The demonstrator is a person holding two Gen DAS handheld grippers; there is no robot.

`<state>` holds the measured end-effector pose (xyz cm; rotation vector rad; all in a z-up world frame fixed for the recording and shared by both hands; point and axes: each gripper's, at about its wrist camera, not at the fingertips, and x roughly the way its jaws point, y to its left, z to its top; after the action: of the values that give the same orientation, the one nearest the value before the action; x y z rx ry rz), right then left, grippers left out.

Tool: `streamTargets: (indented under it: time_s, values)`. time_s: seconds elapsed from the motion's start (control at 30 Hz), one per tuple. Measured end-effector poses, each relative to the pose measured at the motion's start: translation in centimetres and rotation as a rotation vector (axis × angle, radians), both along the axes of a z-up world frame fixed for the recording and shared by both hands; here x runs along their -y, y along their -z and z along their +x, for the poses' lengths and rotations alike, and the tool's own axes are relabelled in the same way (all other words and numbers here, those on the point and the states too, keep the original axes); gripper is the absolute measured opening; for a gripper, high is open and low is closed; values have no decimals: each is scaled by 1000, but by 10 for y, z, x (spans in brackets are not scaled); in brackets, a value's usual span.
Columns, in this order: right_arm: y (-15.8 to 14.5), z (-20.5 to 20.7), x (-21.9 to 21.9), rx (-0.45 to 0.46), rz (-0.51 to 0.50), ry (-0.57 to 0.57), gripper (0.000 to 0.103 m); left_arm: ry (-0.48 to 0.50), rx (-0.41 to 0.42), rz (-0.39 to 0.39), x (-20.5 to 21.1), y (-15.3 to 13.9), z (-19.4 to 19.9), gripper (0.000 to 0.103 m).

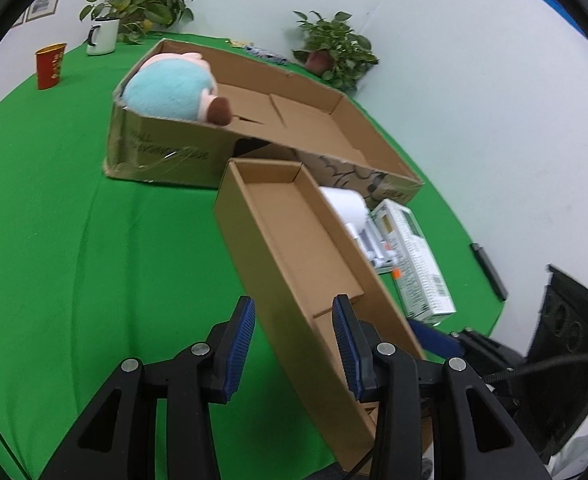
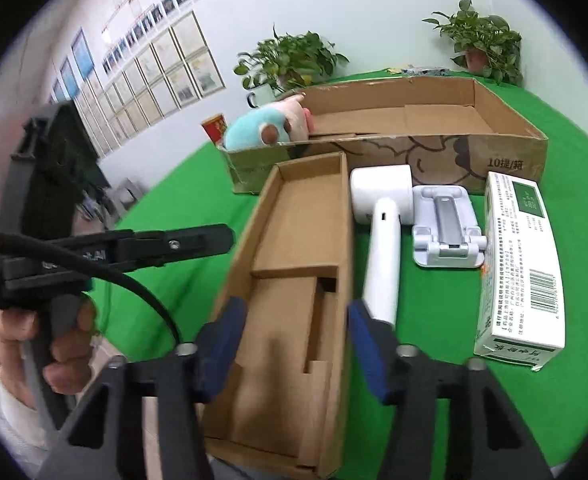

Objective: Organize objects
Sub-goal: 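Carry the long brown box with the left gripper over the large box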

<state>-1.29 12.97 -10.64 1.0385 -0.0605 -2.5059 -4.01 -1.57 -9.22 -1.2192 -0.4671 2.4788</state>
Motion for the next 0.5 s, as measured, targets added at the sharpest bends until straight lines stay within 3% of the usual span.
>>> streamTargets:
  time_s: [0.1, 0.17, 0.5]
  values:
    - [0, 1, 16, 3, 13, -71, 27, -3, 4, -14, 4, 4, 3, 38]
    - [-1, 2, 25, -4, 9, -101, 27, -9, 13, -35, 9, 6, 3, 38]
    - [-3, -10, 20, -46, 53, -16, 29, -9, 44, -55, 6, 18, 5, 38]
